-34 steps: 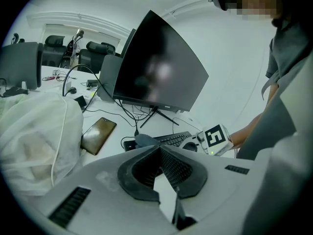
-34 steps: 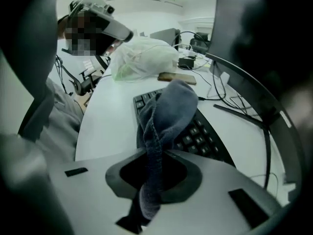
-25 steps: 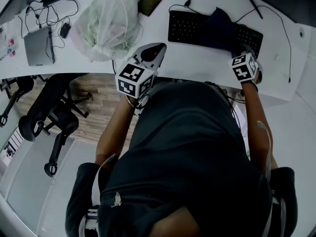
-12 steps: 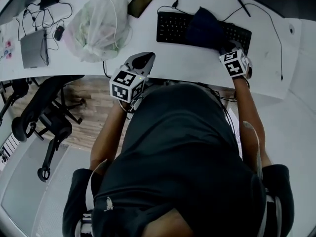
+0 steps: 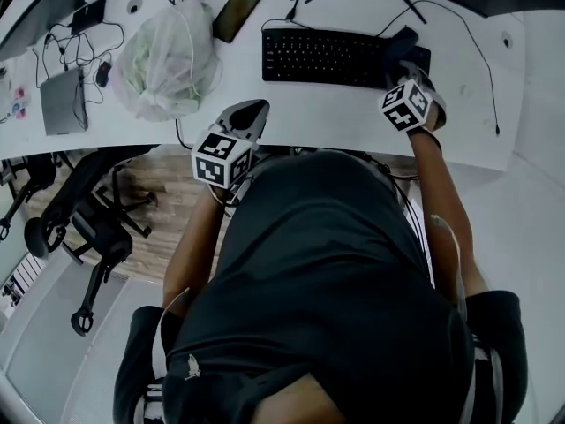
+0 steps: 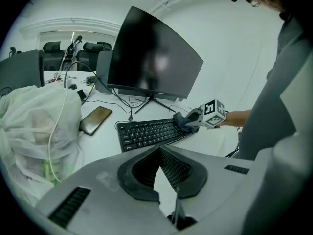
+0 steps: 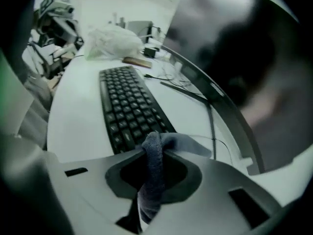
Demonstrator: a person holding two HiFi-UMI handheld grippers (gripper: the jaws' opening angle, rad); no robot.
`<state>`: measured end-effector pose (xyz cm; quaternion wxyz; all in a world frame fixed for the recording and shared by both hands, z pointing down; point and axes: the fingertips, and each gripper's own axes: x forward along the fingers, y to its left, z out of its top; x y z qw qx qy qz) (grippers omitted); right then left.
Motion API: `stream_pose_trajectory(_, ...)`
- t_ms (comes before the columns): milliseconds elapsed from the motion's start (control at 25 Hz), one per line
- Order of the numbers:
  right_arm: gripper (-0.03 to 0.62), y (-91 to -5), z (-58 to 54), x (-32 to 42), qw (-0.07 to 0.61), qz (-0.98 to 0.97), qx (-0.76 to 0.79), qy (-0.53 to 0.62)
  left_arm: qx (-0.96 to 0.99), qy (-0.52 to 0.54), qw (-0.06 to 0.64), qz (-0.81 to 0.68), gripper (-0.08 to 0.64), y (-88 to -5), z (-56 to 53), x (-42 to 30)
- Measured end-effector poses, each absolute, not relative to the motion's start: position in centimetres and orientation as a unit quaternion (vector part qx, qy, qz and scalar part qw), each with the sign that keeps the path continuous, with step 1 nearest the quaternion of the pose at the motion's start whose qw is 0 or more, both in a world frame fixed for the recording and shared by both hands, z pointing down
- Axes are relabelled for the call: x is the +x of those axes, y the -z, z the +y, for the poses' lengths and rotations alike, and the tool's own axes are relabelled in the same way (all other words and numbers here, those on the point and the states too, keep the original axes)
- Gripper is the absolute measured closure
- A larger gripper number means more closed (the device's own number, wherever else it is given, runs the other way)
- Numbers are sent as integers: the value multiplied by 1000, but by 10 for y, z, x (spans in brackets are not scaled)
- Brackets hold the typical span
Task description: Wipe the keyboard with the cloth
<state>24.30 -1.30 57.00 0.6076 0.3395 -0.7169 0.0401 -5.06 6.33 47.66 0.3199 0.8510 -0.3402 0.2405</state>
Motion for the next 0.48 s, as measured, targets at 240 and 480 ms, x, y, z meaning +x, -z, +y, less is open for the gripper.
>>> stream_pose_trajectory(240, 545, -571, 0, 259, 562, -735, 359, -120, 864, -251, 294, -323, 558, -466, 65, -18)
stream_pose_trajectory(480, 545, -554, 29, 435, 606, -598, 487, -196, 860, -264, 302, -315, 558, -472, 72, -5)
